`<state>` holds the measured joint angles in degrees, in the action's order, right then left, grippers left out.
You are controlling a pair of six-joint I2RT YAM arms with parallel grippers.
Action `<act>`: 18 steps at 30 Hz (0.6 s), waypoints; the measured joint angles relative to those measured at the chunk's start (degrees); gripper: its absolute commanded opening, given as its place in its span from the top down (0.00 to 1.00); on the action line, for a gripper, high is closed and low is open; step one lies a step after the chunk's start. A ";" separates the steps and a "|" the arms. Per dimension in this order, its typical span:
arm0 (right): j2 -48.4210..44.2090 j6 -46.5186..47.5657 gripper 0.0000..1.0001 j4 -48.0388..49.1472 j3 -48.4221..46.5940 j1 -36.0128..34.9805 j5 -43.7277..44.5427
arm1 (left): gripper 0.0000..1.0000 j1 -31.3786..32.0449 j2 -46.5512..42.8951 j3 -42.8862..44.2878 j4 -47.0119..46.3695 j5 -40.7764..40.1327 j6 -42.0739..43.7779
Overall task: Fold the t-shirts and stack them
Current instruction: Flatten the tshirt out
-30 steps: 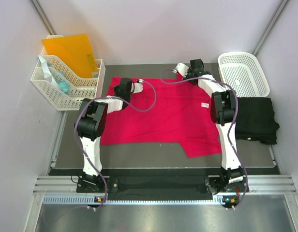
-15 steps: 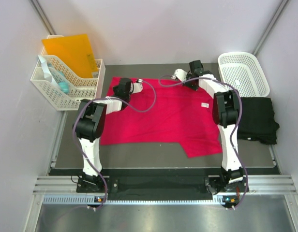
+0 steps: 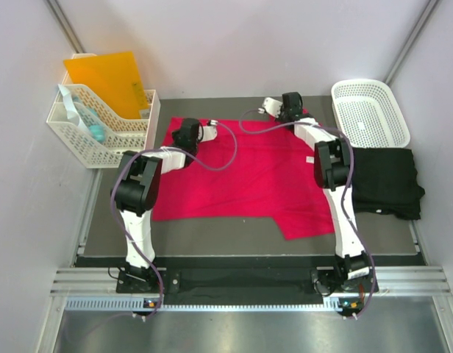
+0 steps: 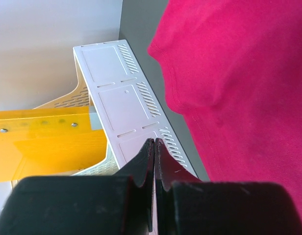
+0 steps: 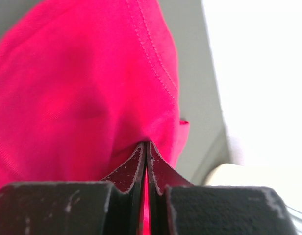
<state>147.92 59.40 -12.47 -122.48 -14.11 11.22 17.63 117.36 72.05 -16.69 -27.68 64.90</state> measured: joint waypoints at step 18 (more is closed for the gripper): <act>2.78 -0.79 0.58 25.44 2.78 -0.02 11.23 | 1.00 0.00 0.39 3.82 0.22 -0.17 0.44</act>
<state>150.69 58.61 12.97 -119.70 -14.13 22.46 17.63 117.75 75.88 -16.47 -27.86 65.34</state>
